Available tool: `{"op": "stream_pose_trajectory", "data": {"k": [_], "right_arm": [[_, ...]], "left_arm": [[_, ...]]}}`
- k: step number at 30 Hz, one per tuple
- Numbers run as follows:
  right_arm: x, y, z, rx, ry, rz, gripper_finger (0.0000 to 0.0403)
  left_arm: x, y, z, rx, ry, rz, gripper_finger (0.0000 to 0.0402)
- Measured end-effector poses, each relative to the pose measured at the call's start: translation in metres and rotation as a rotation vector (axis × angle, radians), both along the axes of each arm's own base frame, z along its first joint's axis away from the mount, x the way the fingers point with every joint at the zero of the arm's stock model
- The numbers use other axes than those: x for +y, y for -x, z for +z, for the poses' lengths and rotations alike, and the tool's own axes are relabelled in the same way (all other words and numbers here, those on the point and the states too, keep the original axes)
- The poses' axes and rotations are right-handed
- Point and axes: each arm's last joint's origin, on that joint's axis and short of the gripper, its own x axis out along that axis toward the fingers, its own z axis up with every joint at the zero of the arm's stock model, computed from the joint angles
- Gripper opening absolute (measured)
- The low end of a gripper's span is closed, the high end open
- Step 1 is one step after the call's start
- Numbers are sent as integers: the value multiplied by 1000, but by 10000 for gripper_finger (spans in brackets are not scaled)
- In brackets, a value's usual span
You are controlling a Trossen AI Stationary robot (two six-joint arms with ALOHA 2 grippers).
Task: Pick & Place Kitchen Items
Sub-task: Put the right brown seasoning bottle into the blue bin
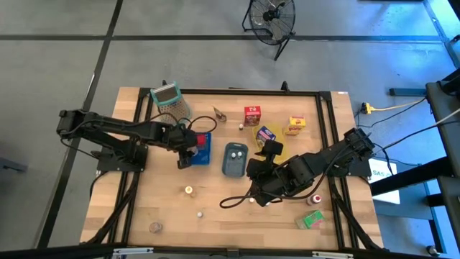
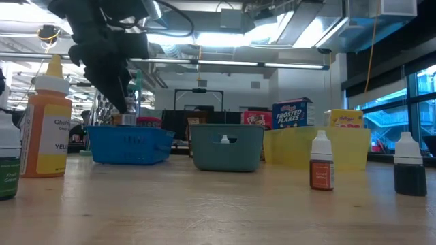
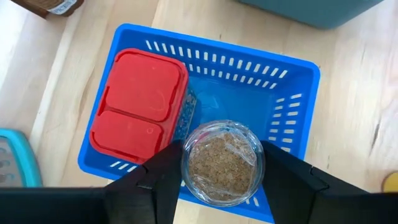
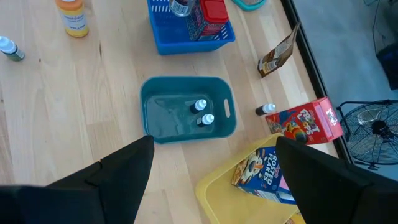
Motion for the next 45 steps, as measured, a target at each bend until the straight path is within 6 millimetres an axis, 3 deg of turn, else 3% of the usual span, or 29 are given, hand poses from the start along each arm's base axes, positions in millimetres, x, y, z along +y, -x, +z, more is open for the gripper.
{"op": "stream_pose_trajectory", "data": {"k": [13,45], "right_arm": [[0,0,0,0,-1,0,340],[0,0,0,14,-19,12,340]], "left_arm": [[-11,1,-4,15,-11,11,184],[-10,0,-6,-11,-28,36,184]]}}
